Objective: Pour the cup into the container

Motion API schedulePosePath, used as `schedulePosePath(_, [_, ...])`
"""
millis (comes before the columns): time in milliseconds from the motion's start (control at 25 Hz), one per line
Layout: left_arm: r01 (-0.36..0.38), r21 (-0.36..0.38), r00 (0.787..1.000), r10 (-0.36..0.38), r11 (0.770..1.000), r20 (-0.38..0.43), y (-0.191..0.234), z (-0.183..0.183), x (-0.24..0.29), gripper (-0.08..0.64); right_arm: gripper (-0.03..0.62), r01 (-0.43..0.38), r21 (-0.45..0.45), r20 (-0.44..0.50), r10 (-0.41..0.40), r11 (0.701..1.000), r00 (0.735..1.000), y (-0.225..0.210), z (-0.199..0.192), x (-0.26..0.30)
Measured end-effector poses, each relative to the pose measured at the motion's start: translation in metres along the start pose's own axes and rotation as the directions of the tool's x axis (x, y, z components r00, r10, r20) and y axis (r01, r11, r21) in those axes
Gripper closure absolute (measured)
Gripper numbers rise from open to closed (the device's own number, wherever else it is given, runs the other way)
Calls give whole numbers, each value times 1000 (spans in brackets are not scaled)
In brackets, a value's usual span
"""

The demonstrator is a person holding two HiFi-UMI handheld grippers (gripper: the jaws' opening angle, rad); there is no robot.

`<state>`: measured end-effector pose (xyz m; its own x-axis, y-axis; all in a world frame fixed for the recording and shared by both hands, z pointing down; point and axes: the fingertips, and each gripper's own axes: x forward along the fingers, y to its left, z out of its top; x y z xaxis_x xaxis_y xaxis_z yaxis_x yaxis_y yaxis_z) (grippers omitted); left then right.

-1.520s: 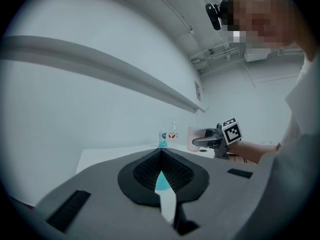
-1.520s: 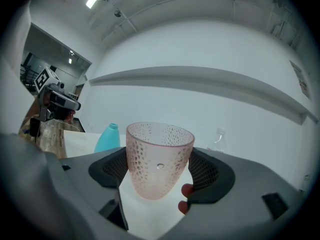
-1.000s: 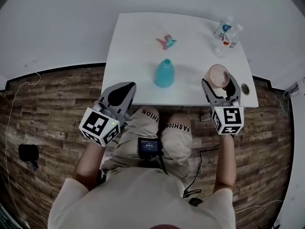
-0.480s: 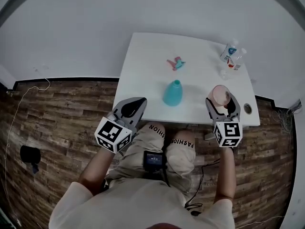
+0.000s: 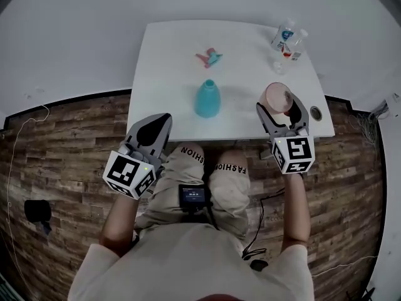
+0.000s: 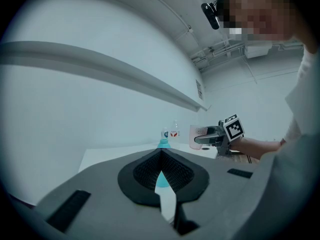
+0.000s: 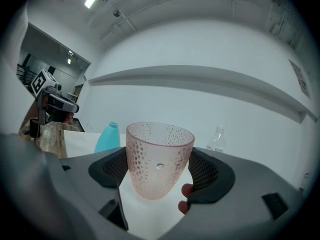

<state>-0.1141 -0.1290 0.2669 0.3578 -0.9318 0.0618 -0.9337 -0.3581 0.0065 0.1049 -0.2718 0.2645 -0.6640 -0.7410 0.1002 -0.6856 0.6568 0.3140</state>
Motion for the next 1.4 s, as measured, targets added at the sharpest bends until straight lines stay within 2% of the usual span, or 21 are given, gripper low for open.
schedulePosePath(960, [15,22,1000,-15,1000,17,0,14,3,549,218,15,-4,14,-15,1000,1000,-1,11,-5])
schedulePosePath(1400, [12,37,1000,-12,999,10,4,16,0,549,218,-13,-21,22,14,1000,1000,8,16,-1])
